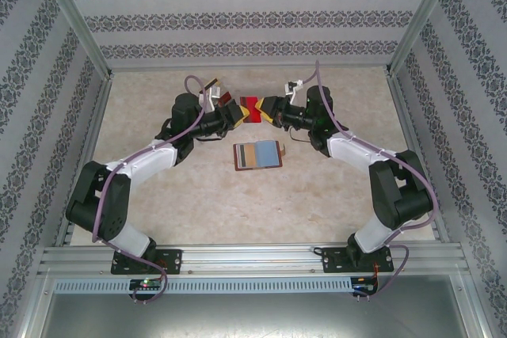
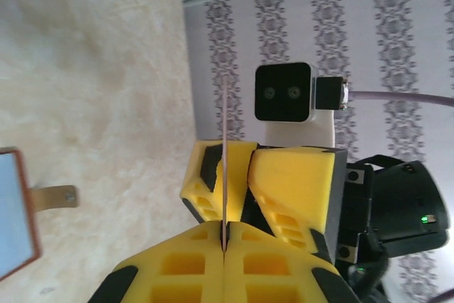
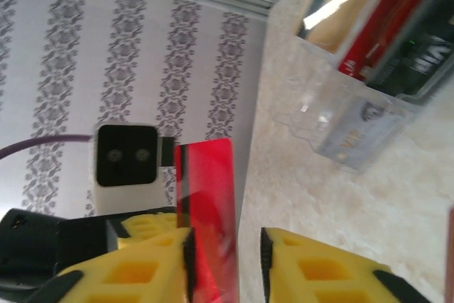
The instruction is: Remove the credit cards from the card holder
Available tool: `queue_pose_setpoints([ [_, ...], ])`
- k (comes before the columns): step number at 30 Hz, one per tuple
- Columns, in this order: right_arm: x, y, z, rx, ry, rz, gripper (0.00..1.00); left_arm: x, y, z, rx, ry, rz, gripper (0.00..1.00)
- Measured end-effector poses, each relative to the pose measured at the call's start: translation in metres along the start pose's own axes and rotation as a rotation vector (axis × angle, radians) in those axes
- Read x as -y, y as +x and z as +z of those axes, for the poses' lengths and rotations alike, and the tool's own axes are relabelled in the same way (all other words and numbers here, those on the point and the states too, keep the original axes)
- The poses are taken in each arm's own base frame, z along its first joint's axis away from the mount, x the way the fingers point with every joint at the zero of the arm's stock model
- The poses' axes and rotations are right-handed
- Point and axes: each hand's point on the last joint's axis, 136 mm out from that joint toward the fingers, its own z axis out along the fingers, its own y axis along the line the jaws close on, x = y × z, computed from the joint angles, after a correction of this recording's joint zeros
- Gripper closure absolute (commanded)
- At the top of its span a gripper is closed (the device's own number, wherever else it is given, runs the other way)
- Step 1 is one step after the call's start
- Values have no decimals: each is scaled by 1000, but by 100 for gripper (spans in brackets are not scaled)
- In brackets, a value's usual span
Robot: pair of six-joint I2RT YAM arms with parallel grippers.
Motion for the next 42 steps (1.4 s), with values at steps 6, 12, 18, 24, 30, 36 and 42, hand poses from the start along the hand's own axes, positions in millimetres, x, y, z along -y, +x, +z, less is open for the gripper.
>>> queue_pose_setpoints([
  [6, 36, 8, -14, 21, 186, -46, 36, -5, -31, -26, 60, -244, 216, 100],
  [12, 72, 17, -32, 30, 368, -119, 13, -7, -65, -53, 62, -549, 548, 100],
  [18, 90, 25, -49, 28, 467, -187, 2, -54, -83, -42, -108, -766, 725, 100],
  [24, 89, 27, -55, 20, 487, -238, 2, -106, -100, -28, -272, -888, 816, 100],
  [30, 91, 31, -59, 12, 491, -250, 2, -116, -120, -14, -346, -886, 909, 100],
  [36, 92, 32, -59, 10, 494, -247, 2, -115, -133, -1, -385, -877, 999, 100],
  [42, 91, 32, -59, 10, 493, -248, 2, -133, -140, 8, -447, -896, 1050, 100],
])
